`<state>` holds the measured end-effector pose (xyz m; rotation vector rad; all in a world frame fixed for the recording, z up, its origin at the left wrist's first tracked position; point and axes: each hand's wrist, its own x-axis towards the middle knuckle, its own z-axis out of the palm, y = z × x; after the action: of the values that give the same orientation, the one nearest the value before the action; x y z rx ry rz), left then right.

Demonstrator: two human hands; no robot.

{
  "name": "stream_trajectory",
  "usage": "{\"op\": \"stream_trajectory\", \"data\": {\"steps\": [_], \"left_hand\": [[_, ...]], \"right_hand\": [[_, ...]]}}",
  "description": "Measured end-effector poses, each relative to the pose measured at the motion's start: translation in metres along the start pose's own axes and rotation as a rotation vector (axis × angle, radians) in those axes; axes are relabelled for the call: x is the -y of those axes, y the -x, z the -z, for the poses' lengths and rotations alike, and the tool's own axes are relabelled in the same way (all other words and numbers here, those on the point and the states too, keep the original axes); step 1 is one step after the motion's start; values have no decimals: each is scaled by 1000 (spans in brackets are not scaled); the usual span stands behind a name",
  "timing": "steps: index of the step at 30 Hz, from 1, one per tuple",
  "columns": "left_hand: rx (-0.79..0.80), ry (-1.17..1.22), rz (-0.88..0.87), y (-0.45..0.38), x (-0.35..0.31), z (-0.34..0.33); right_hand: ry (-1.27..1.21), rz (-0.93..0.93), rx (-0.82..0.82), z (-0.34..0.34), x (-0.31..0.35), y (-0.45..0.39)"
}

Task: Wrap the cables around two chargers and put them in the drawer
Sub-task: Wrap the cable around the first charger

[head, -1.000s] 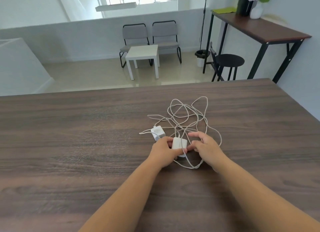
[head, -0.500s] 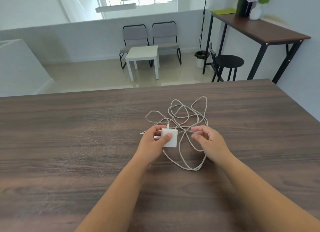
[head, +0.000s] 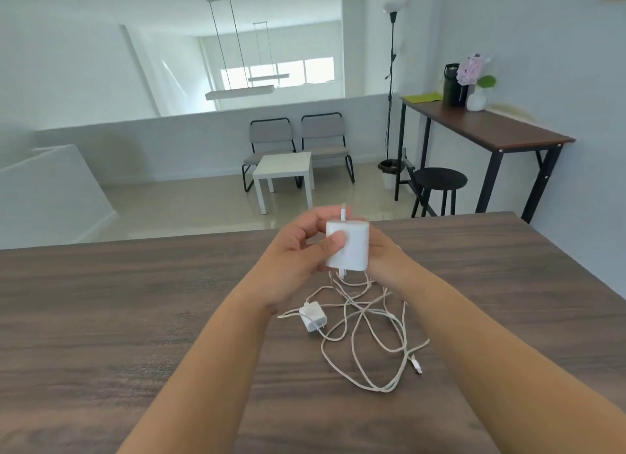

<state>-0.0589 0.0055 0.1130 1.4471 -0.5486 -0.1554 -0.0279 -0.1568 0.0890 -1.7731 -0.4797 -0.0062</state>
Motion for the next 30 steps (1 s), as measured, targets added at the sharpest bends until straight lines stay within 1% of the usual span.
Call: {"op": "stream_trajectory", "data": {"steps": [3,6,8,10,13,17,20,22,24,27,29,30], "left_hand": [[-78,94,-99,-10,-18,-2],[-197,143,-191,-23,-35,-4],[-274,155,-218,-33,-43,-8],[-316,167,-232,-42,-48,-11],[-357,190,-234,-51,-47,-18],[-401,230,-201,-59,-37,-28],[-411,234,-168,-62,-29,-36],[-436,194,-147,-62,-23,-42],[-478,96,-141,-61,-16,-48],[-500,-82,-130,-55,-1,-52],[-466,-165,-103,-47,7,-57],[-442,-167,-84,-43,10,-60]], "right_hand": [[-2,-31,-129,5,2,6],[-56,-14,-145,11,10,11],[-53,10,-145,15,18,16],[45,53,-162,24,24,22],[275,116,-201,43,33,31],[528,130,-186,64,43,44],[669,193,-165,75,46,53],[754,220,-146,79,49,58],[792,232,-121,84,54,62],[743,219,-48,93,63,67],[701,222,-18,101,66,67],[687,223,-15,105,66,66]]}}
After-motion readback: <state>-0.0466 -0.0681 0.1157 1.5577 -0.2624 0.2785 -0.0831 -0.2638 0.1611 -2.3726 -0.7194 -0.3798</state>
